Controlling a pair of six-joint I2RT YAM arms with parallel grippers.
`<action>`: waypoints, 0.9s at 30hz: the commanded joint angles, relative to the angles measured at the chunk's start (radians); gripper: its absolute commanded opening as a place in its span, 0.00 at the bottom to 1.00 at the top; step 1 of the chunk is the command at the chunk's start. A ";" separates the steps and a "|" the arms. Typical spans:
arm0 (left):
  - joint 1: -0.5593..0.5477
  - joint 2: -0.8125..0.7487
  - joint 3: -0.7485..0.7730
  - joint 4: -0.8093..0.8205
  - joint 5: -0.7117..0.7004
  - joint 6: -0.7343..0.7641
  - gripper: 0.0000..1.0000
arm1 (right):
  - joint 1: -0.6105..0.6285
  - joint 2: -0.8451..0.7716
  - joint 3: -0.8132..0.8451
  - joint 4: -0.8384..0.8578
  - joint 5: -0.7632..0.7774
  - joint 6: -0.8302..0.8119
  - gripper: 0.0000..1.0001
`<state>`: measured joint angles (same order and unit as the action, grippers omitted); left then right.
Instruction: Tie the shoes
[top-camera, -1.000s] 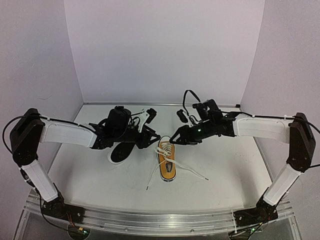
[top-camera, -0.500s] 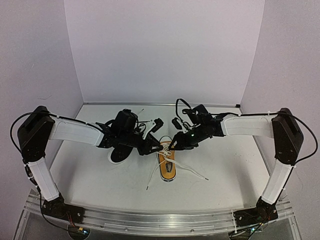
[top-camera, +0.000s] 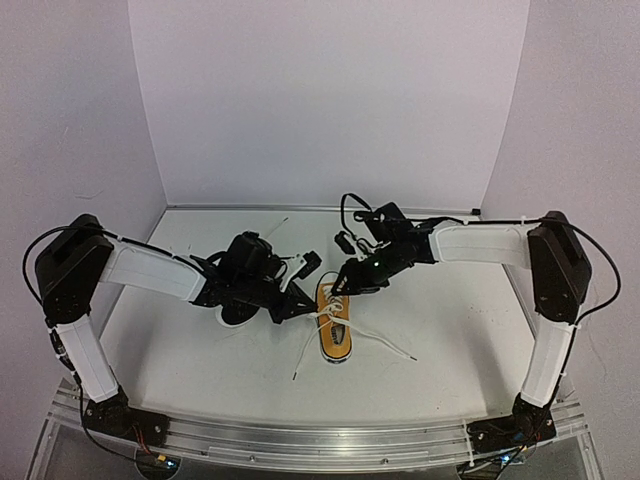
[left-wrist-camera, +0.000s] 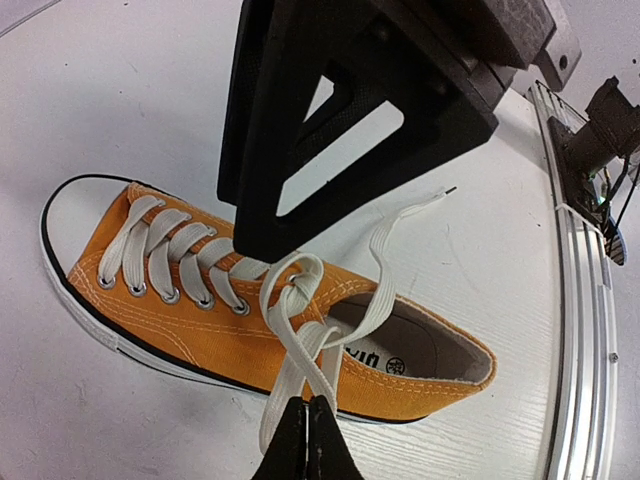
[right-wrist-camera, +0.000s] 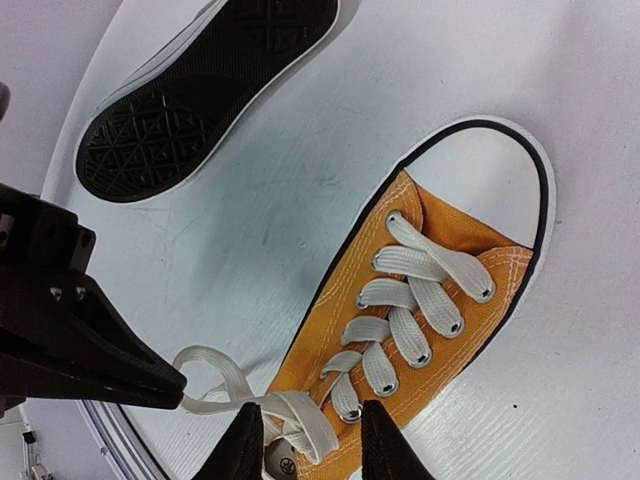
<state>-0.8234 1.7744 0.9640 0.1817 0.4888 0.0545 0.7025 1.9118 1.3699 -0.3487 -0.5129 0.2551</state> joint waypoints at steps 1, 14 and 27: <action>0.006 0.017 -0.020 0.069 0.016 -0.041 0.01 | -0.001 0.040 0.064 -0.070 0.009 -0.054 0.31; 0.006 0.039 -0.039 0.125 0.019 -0.089 0.01 | 0.001 0.080 0.104 -0.148 0.023 -0.110 0.24; 0.005 0.049 -0.021 0.109 0.013 -0.081 0.01 | 0.024 0.073 0.104 -0.169 0.011 -0.136 0.22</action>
<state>-0.8234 1.8179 0.9271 0.2698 0.4957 -0.0272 0.7089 1.9789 1.4403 -0.4963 -0.5056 0.1449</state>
